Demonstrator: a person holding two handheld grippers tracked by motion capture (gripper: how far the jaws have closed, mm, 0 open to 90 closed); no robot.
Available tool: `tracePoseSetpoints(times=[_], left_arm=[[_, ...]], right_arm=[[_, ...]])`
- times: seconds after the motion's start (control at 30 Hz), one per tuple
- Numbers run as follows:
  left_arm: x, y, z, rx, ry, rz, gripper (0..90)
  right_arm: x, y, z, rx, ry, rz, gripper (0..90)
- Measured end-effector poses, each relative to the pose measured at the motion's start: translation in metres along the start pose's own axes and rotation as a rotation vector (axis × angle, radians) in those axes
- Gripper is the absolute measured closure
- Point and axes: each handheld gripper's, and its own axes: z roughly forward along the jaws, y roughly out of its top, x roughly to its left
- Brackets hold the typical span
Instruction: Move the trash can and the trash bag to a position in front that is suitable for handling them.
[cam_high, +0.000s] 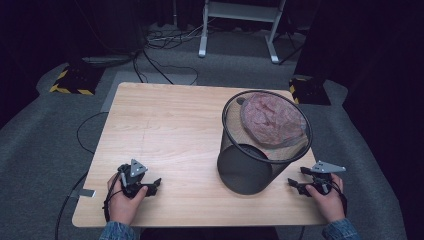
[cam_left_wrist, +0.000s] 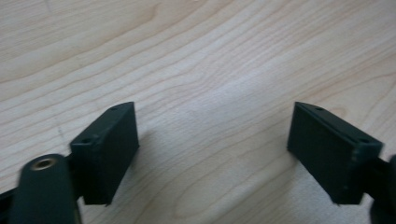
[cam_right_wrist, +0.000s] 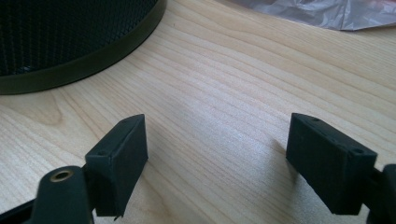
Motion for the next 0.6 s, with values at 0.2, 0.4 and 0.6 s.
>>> tracePoseSetpoints(times=[0.2,0.4,0.6], left_arm=[[-0.0010,0.0004,0.0006,0.002,-0.001,-0.001,15.0],[-0.0002,0.0004,0.0003,0.002,-0.004,0.000,15.4],[-0.0015,0.0039,-0.0040,0.029,0.012,-0.022,23.6]], right_arm=[[0.0010,-0.0004,-0.0006,0.001,-0.001,-0.003,20.2],[0.0017,-0.0008,-0.0008,0.007,-0.006,0.004,16.9],[-0.0014,-0.0008,-0.0043,0.009,-0.003,0.018,24.8]])
